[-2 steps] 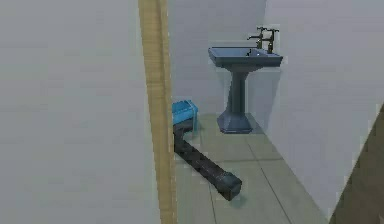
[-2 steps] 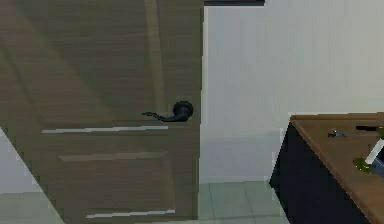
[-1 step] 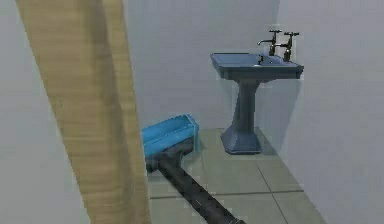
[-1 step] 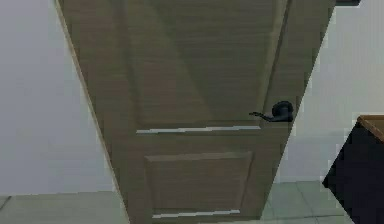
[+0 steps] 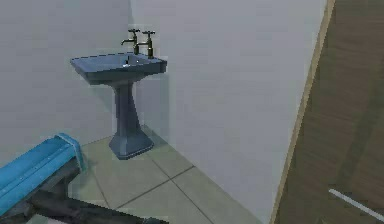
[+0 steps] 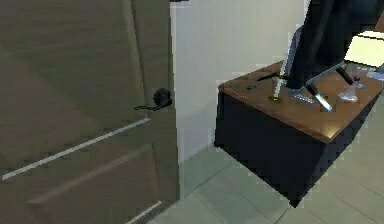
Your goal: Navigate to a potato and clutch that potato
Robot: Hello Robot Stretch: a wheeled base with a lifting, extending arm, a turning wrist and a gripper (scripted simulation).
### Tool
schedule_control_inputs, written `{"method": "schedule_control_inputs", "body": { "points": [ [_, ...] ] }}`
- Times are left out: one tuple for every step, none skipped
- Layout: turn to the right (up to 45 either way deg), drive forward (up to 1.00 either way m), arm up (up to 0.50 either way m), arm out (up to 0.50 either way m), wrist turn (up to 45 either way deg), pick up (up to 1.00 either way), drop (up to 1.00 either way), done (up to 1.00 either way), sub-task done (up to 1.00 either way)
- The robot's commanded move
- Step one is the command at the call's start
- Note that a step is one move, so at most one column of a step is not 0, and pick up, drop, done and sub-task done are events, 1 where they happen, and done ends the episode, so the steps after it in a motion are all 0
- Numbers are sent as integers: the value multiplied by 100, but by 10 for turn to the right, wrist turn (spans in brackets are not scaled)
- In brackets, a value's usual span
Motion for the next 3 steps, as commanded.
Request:
{"method": "schedule_control_inputs", "body": {
  "points": [
    [0,40,0,0,0,0,0,0,0],
    [-450,0,0,0,0,0,0,0,0],
    [-300,0,0,0,0,0,0,0,0]
  ]
}}
